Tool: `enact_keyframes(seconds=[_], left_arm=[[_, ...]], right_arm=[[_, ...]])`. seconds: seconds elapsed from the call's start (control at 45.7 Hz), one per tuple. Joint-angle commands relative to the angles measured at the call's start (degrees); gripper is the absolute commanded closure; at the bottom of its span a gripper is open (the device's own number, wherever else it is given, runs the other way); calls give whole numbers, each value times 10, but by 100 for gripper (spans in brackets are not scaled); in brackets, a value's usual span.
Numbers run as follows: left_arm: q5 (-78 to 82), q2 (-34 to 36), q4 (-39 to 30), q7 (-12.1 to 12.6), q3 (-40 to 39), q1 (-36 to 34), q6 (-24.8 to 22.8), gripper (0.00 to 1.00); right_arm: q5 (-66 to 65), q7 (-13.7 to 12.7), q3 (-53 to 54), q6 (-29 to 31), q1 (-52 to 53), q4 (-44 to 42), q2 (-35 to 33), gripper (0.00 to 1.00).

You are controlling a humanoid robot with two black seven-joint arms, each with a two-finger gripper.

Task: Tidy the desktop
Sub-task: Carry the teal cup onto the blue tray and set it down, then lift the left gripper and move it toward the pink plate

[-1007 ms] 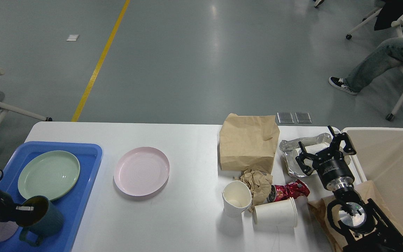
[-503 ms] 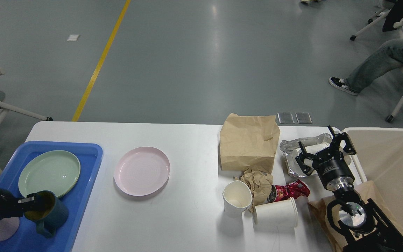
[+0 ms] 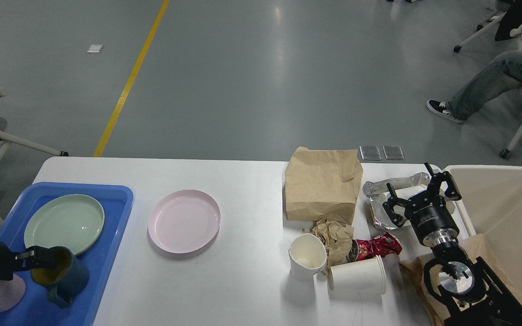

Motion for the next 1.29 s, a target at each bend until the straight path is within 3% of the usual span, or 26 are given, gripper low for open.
enact_keyframes(seconds=[0.0, 0.219, 0.372, 0.482, 0.569, 0.876, 1.072, 1.269], left_arm=[[0, -3, -23, 0, 42, -66, -32, 8], [-53, -23, -104, 1, 155, -242, -104, 8], [-105, -105, -142, 4, 217, -387, -199, 7], [-173, -179, -145, 4, 233, -455, -278, 7], [-241, -237, -152, 5, 245, -498, -315, 7], [-353, -387, -275, 7, 235, -653, -314, 7], [-370, -384, -369, 3, 237, -678, -257, 7], [-369, -359, -370, 1, 252, -673, -239, 7]], right_arm=[[0, 0, 0, 0, 0, 1, 0, 0], [0, 0, 0, 0, 0, 1, 0, 0], [0, 0, 0, 0, 0, 0, 0, 0], [1, 0, 0, 0, 0, 0, 0, 0], [0, 0, 0, 0, 0, 0, 0, 0], [0, 0, 0, 0, 0, 0, 0, 0], [0, 0, 0, 0, 0, 0, 0, 0], [0, 0, 0, 0, 0, 0, 0, 0]])
